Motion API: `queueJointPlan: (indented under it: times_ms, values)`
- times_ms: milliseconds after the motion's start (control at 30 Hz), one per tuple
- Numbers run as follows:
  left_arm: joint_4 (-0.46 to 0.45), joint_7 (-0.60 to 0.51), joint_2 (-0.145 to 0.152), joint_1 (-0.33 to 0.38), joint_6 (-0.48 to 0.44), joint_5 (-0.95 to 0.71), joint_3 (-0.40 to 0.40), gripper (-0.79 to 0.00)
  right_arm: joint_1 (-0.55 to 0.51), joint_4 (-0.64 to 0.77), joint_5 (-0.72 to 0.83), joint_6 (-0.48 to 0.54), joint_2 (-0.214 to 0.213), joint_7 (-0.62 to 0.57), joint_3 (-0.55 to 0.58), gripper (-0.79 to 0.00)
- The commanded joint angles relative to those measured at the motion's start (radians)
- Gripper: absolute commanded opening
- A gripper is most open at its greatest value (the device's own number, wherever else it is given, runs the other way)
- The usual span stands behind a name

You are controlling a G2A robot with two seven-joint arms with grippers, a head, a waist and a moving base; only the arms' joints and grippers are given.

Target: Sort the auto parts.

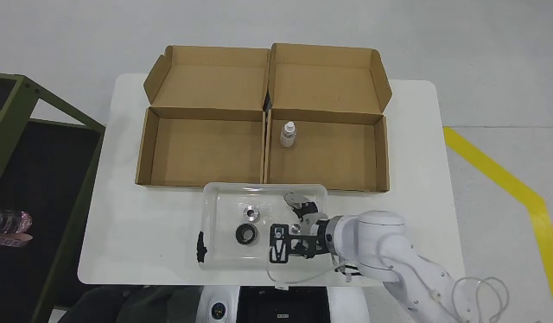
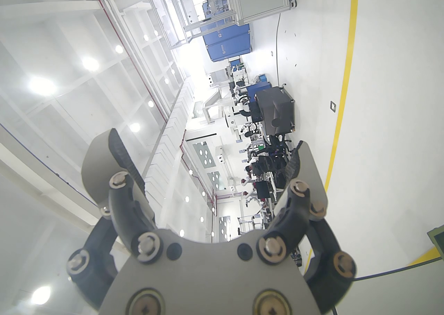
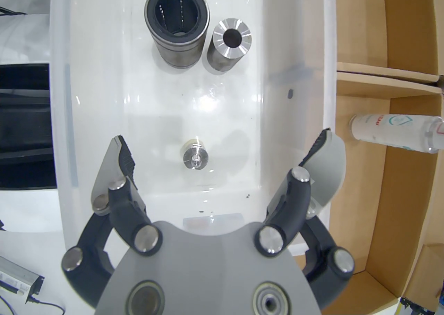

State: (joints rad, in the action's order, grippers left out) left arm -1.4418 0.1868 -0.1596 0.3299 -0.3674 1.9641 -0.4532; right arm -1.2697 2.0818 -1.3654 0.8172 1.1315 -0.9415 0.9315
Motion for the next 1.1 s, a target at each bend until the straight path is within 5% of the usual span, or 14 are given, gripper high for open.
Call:
queueJointPlan:
  times_ms: [0, 167, 300, 767, 867, 1067]
  values:
    - [0.0, 0.0, 0.0, 0.0, 0.0, 0.0, 0.0, 0.0, 0.01, -0.012, -0.002, -0.003, 0.001, -0.021, -0.011, 0.0]
    - [0.0, 0.0, 0.0, 0.0, 0.0, 0.0, 0.0, 0.0, 0.033, -0.039, -0.004, -0.007, 0.003, -0.061, -0.04, 0.0]
    - [0.0, 0.0, 0.0, 0.0, 0.0, 0.0, 0.0, 0.0, 0.046, -0.05, -0.026, -0.021, 0.001, -0.082, -0.067, -0.185]
    - [0.0, 0.0, 0.0, 0.0, 0.0, 0.0, 0.0, 0.0, 0.086, -0.097, -0.039, -0.048, -0.014, -0.11, -0.139, -0.502]
    - [0.0, 0.0, 0.0, 0.0, 0.0, 0.0, 0.0, 0.0, 0.095, -0.099, -0.031, -0.055, -0.017, -0.116, -0.149, -0.785]
    - [0.0, 0.0, 0.0, 0.0, 0.0, 0.0, 0.0, 0.0, 0.107, -0.06, -0.004, -0.055, -0.025, -0.116, -0.15, -0.785]
